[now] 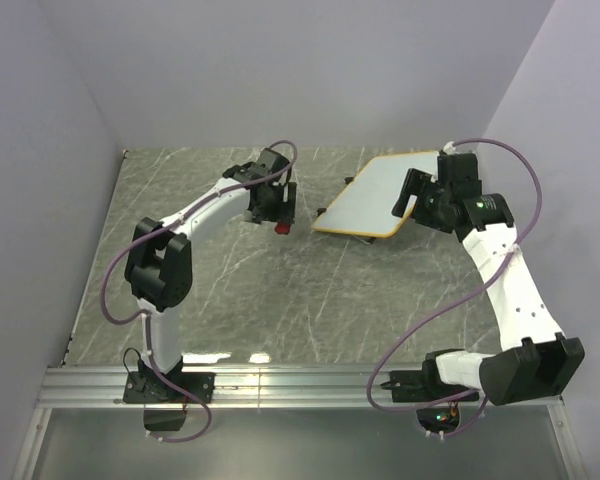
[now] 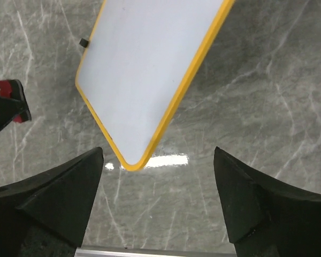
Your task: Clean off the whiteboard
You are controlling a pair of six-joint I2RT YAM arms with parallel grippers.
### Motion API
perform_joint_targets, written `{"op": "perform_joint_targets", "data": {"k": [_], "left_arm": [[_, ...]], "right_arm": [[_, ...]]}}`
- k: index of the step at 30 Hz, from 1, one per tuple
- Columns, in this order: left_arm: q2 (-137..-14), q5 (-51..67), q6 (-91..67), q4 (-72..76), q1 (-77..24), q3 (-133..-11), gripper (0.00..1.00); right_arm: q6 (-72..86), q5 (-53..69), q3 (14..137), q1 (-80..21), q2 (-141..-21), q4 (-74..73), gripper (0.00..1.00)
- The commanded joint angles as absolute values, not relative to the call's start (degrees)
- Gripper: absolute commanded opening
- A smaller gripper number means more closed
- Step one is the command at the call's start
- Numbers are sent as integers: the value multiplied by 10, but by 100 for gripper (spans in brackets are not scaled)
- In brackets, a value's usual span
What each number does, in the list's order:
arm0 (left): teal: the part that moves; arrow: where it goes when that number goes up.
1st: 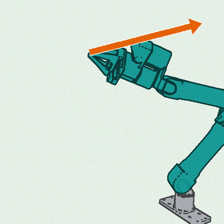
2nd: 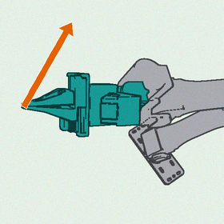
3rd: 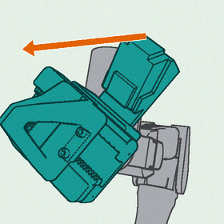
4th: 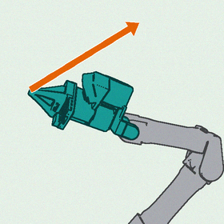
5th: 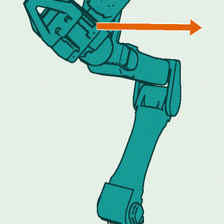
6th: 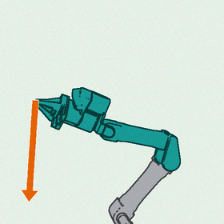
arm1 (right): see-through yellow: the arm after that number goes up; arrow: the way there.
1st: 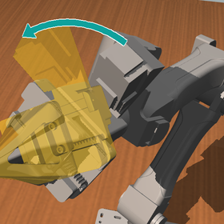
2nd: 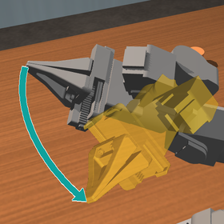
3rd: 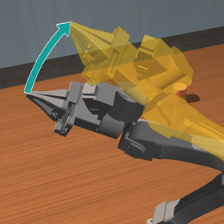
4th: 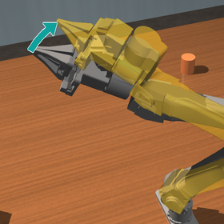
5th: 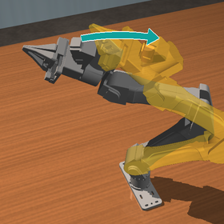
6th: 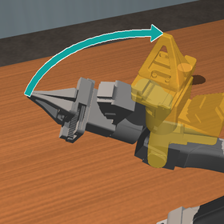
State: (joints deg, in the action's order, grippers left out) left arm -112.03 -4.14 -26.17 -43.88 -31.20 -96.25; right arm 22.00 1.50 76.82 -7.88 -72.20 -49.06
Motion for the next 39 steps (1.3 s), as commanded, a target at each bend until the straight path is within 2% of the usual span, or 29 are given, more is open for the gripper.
{"op": "perform_joint_targets", "data": {"k": [1, 9, 14, 19, 29, 39], "left_arm": [[-1128, -97, -266, -434, -303, -968, 95], [-1093, -135, -286, -454, -303, -977, 99], [-1057, -154, -301, -481, -303, -982, 99], [-920, -113, -338, -453, -291, -915, 99], [-673, -143, -384, -463, -293, -795, 99], [-593, -226, -383, -509, -293, -810, 99]], "right_arm": [[233, -15, 780, -83, -683, -514, 92], [248, -41, 757, -87, -619, -530, 94], [254, -55, 803, -87, -597, -551, 94], [261, 35, 842, -89, -553, -516, 94], [279, 106, 735, -90, -422, -492, 95], [269, 107, 709, -90, -374, -543, 97]]}}
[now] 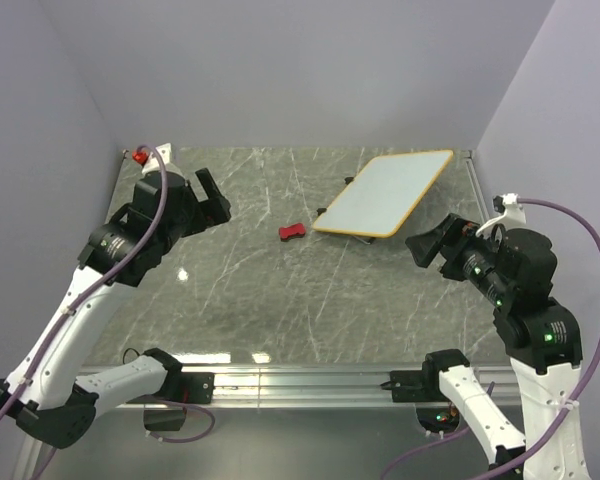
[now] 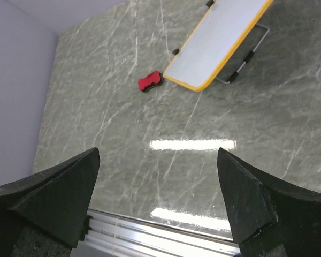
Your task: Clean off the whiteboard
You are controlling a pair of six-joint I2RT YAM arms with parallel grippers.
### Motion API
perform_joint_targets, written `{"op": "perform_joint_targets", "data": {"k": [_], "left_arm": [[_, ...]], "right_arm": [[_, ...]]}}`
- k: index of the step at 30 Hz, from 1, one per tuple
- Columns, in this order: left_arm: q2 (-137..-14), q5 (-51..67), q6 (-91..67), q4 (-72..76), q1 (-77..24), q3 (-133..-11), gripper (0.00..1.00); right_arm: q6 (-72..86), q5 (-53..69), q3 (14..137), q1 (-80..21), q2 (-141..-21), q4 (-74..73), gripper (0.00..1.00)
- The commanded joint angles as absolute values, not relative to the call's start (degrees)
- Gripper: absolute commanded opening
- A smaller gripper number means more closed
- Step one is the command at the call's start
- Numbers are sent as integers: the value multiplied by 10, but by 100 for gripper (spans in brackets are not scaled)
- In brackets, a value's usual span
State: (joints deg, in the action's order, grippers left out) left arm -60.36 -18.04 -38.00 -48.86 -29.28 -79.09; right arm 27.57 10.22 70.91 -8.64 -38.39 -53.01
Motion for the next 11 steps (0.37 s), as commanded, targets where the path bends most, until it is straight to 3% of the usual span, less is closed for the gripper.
{"op": "perform_joint_targets", "data": {"k": [1, 11], "left_arm": [[-593, -228, -376, -512, -293, -818, 99], [-591, -232, -340, -528, -293, -842, 100]], "right_arm": [[269, 108, 708, -89, -369, -551, 97], [283, 124, 705, -90, -370, -603, 98]]}}
